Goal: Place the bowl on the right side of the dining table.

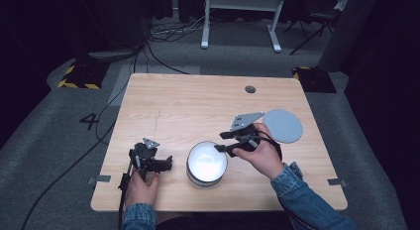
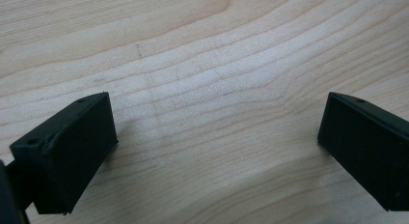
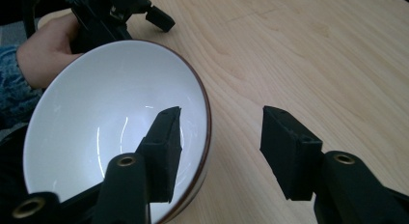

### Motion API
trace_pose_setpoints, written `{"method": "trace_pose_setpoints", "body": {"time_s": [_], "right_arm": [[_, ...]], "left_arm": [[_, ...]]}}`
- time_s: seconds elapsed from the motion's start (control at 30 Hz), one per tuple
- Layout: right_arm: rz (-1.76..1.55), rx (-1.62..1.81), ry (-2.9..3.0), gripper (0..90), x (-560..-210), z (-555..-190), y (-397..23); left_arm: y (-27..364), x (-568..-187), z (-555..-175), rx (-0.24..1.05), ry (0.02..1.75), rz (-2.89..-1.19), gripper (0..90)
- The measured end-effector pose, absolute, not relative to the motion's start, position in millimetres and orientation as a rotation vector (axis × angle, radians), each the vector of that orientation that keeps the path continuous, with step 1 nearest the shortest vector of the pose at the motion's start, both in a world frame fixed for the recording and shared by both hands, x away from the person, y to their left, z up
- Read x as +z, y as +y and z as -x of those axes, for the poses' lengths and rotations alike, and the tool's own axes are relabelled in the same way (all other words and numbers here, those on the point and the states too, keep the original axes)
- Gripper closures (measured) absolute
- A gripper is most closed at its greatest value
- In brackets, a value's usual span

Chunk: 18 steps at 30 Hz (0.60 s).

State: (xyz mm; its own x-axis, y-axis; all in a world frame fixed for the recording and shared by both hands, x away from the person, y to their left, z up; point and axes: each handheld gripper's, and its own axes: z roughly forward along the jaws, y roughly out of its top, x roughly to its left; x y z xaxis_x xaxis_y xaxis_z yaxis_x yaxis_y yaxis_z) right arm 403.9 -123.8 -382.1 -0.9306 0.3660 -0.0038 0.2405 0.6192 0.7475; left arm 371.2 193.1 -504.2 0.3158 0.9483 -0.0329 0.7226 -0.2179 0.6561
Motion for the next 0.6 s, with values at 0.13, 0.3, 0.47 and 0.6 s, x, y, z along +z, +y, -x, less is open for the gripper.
{"method": "trace_pose_setpoints", "body": {"time_s": [0.13,0.3,0.47,0.6], "right_arm": [[-0.491,1.16,2.722,61.0,-391,-406,-112],[-0.485,1.135,2.751,78.0,-397,-410,-103],[-0.515,1.117,2.759,82.2,-397,-410,-100],[-0.517,1.107,2.758,83.0,-396,-410,-98]], "left_arm": [[193,-504,-371,0.512,1.471,-2.014,0.2],[193,-504,-371,0.511,1.471,-2.016,0.2],[193,-504,-371,0.509,1.473,-2.014,0.2],[193,-504,-371,0.511,1.471,-2.016,0.2]]}}
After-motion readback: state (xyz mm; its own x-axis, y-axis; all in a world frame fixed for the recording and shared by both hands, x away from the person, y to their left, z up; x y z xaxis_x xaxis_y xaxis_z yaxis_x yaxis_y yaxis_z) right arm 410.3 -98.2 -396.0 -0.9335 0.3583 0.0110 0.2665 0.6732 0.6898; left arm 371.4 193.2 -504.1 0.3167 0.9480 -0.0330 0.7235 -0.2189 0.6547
